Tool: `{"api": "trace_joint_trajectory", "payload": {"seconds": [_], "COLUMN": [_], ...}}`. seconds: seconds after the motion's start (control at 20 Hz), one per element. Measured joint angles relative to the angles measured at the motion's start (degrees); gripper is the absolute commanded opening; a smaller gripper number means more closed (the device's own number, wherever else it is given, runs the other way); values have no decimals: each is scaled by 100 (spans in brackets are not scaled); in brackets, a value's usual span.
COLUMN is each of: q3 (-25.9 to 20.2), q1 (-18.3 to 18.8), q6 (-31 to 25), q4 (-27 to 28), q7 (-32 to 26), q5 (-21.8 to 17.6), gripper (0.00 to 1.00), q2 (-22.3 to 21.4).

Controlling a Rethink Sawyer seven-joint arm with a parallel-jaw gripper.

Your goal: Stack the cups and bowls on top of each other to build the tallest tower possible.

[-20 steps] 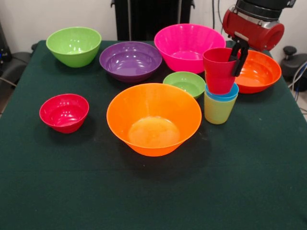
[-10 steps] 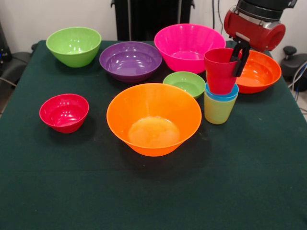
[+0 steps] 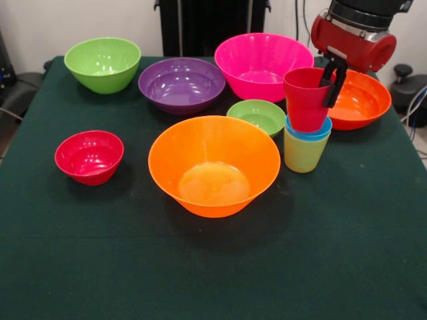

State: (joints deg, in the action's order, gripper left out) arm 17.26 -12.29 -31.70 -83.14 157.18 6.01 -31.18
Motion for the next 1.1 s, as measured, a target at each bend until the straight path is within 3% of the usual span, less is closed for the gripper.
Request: {"api": "trace_joint_trajectory", "payload": {"seconds": [1.1], "q3": [0], "q1": [1], "q6": [-220], "q4": [57], "q7": [0], "q5": [0], "gripper": [0], "q2": [31]}}
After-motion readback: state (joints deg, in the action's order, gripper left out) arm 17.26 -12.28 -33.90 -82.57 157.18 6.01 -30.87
